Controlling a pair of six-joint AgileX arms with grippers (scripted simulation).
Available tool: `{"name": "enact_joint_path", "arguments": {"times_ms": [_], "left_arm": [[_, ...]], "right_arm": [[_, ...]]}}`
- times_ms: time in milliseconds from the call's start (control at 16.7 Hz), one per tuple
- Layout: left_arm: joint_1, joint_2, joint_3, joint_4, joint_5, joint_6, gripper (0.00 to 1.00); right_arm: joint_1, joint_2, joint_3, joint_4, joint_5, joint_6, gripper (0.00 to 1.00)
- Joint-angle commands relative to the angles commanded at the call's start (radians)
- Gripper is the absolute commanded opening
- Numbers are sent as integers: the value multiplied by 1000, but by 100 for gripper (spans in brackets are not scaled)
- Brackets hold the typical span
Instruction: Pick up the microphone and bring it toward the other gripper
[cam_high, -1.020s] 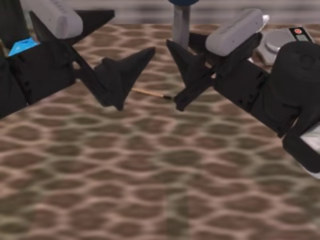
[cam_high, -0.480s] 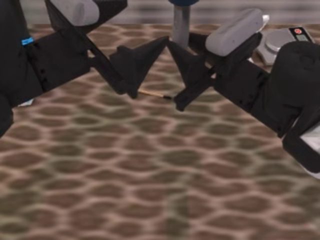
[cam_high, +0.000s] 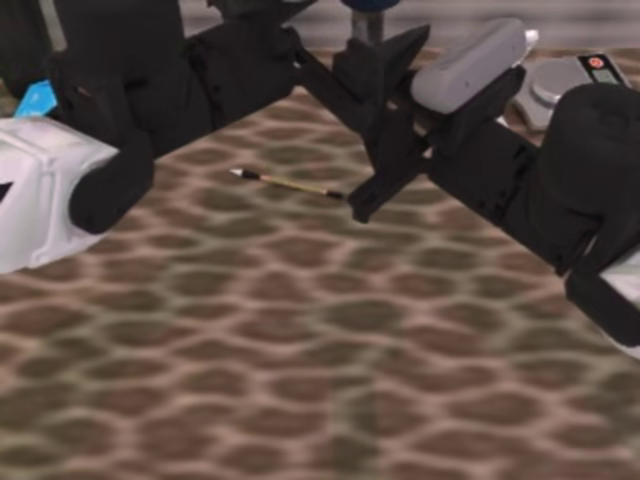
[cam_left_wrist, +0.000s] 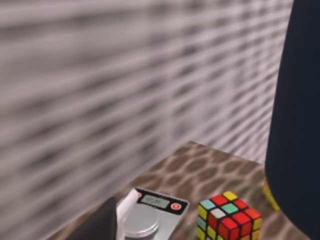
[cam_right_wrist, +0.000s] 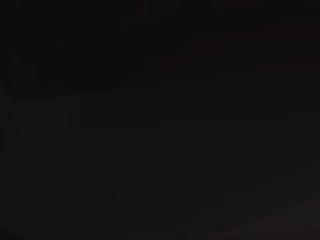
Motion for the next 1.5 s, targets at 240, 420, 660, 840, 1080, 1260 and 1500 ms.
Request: {"name": "enact_joint_path", "arguments": {"times_ms": [240,420,660,840,1080,1260,1500], "left_arm": [[0,0,0,0,0,0,92],[0,0,0,0,0,0,70],[0,0,0,0,0,0,40],[0,0,0,0,0,0,17],[0,0,0,0,0,0,0],[0,0,0,0,0,0,0],[0,0,0,0,0,0,0]], "right_arm": [[0,0,0,0,0,0,0],[0,0,0,0,0,0,0],[0,0,0,0,0,0,0],[0,0,0,0,0,0,0],[0,0,0,0,0,0,0],[0,0,0,0,0,0,0],[0,0,0,0,0,0,0]]}}
